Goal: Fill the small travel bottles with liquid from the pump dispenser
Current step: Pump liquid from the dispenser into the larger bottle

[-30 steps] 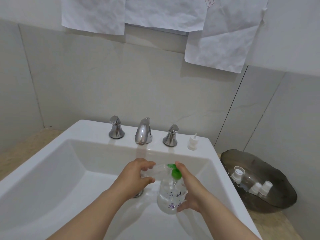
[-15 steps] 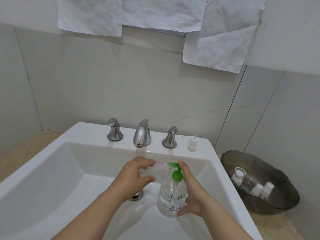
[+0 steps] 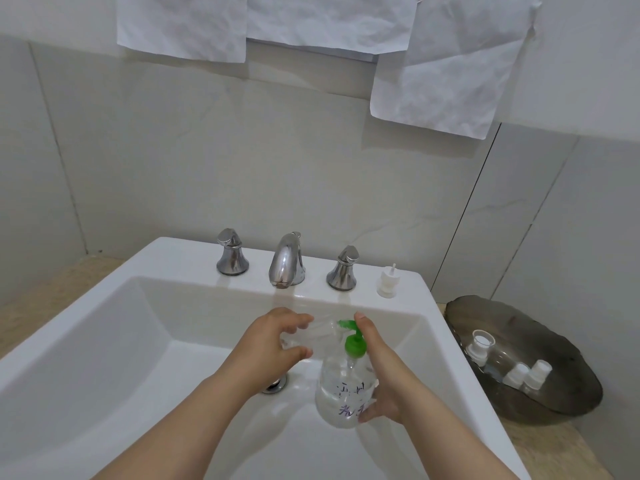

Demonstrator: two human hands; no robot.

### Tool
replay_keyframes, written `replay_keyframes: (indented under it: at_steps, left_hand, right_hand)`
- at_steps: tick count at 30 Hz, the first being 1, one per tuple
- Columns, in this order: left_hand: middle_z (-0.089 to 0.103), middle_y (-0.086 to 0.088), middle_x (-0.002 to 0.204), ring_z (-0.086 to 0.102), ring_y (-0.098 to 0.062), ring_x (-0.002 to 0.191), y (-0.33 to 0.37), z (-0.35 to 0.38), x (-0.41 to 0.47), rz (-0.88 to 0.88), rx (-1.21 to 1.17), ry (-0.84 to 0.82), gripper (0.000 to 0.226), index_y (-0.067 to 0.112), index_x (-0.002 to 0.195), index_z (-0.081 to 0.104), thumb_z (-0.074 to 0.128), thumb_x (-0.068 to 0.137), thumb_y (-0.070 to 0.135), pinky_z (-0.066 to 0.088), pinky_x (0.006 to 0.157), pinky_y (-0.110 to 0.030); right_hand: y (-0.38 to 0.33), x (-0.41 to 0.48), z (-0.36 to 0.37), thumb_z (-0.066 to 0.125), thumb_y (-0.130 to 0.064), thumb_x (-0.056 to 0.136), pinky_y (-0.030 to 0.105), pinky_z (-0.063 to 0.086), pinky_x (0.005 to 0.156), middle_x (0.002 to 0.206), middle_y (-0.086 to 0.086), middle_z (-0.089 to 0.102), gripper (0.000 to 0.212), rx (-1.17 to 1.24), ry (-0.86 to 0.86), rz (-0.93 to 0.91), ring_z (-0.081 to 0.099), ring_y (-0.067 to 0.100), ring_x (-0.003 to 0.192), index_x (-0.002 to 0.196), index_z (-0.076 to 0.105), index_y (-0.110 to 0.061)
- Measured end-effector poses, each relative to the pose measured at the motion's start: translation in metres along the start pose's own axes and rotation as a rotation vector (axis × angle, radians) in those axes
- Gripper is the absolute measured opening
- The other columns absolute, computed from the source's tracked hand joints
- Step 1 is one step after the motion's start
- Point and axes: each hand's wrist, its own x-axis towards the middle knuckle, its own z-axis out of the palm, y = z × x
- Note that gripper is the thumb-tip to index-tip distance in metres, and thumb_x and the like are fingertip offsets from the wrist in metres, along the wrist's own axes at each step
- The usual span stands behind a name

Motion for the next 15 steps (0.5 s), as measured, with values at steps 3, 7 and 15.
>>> replay_keyframes:
  at_steps: [3,7,15]
  left_hand:
    - [0.057,0.017,0.105,0.056,0.0,0.099,-0.0012,0.0005,-0.001,-0.025,0.013,-0.02,0.045,0.03,0.118,0.063,0.076,0.076,0.02,0.046,0.085,-0.019]
    - [0.056,0.018,0.104,0.056,0.0,0.098,-0.0012,0.0019,-0.0023,-0.038,0.037,-0.032,0.044,0.031,0.117,0.063,0.076,0.076,0.021,0.047,0.087,-0.024]
    - [0.058,0.017,0.107,0.055,-0.001,0.1,-0.001,0.0022,-0.0021,-0.054,0.028,-0.033,0.044,0.032,0.117,0.063,0.076,0.076,0.02,0.046,0.088,-0.023]
  right_hand:
    - [0.0001,0.0003,-0.0007,0.05,-0.072,0.081,0.063,0.044,0.094,0.119,0.005,0.051,0.069,-0.001,0.02,-0.016,0.053,0.038,0.101,0.131,0.048,-0.025]
    - [-0.0005,-0.0029,0.0001,0.048,-0.068,0.086,0.063,0.045,0.093,0.125,0.007,0.048,0.065,-0.019,0.021,-0.027,0.051,0.04,0.111,0.132,0.047,-0.023]
    - [-0.0004,-0.0031,0.0004,0.046,-0.068,0.087,0.061,0.045,0.092,0.118,0.004,0.046,0.062,-0.017,0.033,-0.029,0.048,0.038,0.107,0.129,0.047,-0.023]
